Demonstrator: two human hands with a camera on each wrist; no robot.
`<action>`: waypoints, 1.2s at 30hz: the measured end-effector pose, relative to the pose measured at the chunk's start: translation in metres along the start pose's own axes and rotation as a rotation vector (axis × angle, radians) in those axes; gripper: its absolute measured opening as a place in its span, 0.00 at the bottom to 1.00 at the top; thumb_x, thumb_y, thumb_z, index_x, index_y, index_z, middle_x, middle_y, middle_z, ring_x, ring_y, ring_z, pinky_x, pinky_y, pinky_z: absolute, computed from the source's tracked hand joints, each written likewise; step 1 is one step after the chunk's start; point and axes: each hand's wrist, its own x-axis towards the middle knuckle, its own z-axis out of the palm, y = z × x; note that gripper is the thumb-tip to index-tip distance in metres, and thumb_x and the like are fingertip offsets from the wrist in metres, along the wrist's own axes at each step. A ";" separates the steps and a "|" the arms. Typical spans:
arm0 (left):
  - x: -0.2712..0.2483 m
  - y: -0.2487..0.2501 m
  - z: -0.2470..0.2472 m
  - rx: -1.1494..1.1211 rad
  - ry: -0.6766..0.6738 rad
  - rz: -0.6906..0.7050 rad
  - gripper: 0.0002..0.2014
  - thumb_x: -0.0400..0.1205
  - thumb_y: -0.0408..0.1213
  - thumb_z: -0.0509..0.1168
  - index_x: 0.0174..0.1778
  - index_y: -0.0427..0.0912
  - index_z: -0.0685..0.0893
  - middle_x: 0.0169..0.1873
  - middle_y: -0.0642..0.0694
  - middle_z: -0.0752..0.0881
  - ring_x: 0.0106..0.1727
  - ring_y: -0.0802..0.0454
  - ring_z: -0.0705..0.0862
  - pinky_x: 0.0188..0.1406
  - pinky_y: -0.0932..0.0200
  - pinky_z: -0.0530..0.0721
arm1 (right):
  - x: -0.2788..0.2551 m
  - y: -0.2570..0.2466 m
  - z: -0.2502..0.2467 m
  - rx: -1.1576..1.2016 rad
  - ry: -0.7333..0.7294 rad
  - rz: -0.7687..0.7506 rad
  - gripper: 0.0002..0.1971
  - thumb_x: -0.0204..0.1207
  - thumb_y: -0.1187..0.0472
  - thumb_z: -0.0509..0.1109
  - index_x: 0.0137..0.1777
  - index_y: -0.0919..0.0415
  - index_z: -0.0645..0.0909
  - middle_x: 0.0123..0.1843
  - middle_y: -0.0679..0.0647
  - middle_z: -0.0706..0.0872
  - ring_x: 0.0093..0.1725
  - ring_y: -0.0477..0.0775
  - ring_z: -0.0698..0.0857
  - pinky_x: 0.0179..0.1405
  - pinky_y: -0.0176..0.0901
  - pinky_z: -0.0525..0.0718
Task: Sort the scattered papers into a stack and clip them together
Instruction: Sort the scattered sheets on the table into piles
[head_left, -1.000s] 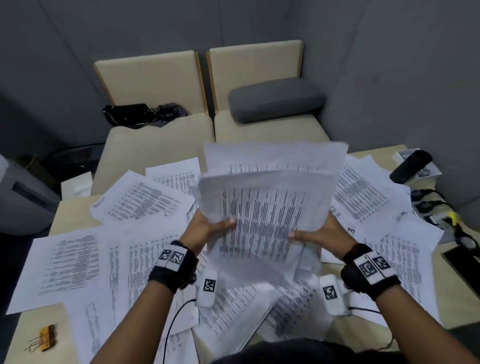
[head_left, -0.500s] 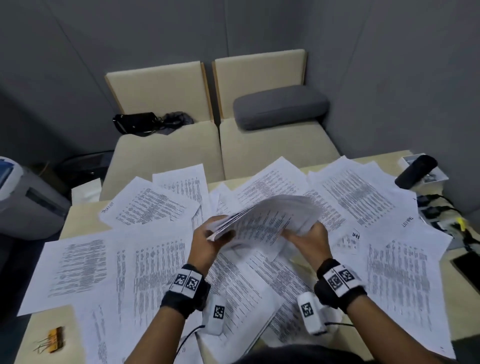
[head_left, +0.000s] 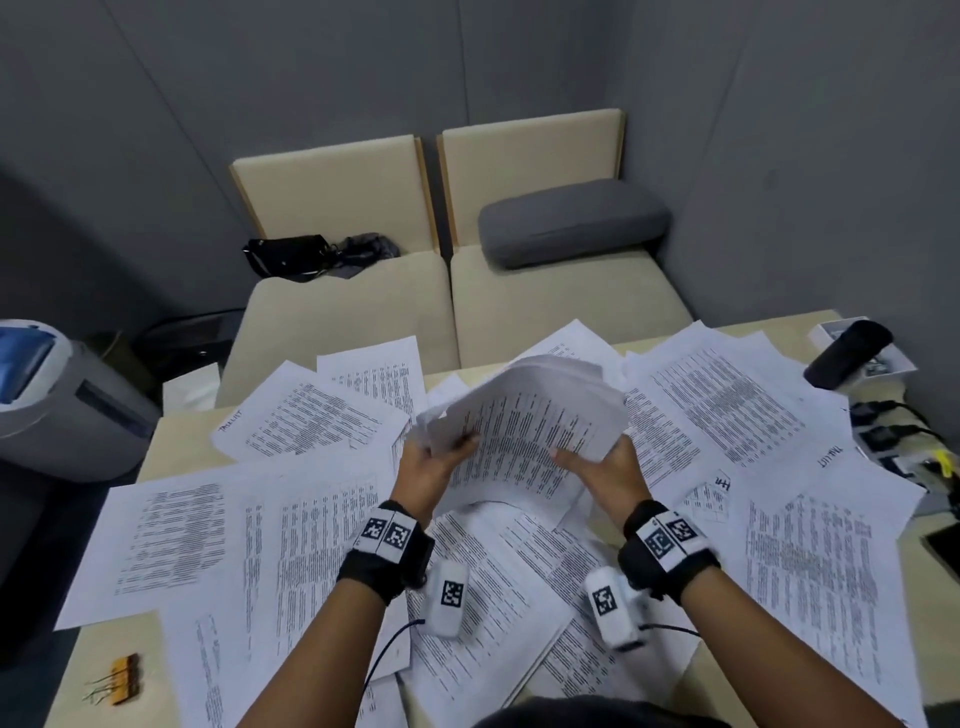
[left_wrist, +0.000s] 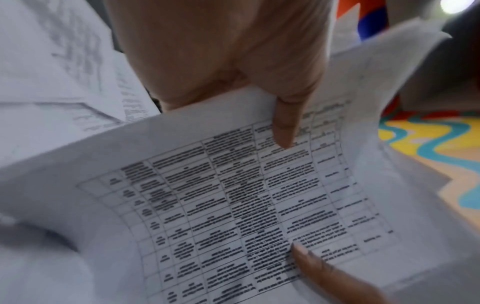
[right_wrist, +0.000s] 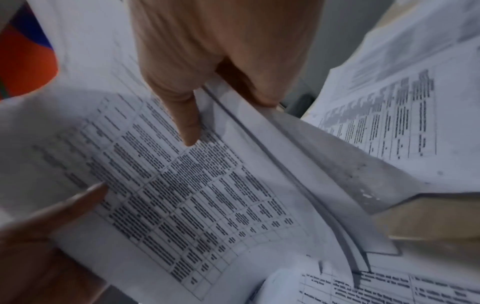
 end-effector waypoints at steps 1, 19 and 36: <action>-0.001 0.007 0.001 0.007 0.009 0.037 0.16 0.75 0.25 0.73 0.55 0.45 0.83 0.44 0.49 0.87 0.48 0.52 0.86 0.45 0.60 0.89 | -0.001 -0.006 0.000 0.044 0.022 0.004 0.15 0.71 0.73 0.78 0.44 0.52 0.79 0.42 0.46 0.87 0.44 0.45 0.89 0.36 0.33 0.88; -0.035 0.021 -0.019 0.045 0.038 0.126 0.14 0.77 0.25 0.71 0.49 0.51 0.89 0.40 0.55 0.91 0.46 0.55 0.88 0.54 0.47 0.86 | -0.010 -0.016 0.005 -0.029 -0.006 -0.119 0.06 0.69 0.69 0.80 0.42 0.58 0.89 0.41 0.60 0.92 0.41 0.53 0.91 0.38 0.41 0.89; -0.036 -0.035 -0.031 0.423 -0.005 -0.066 0.27 0.78 0.57 0.64 0.52 0.32 0.84 0.48 0.28 0.86 0.52 0.29 0.85 0.53 0.28 0.84 | -0.004 0.046 -0.010 -0.505 -0.217 0.093 0.08 0.77 0.65 0.73 0.37 0.55 0.82 0.30 0.47 0.87 0.34 0.53 0.89 0.44 0.47 0.90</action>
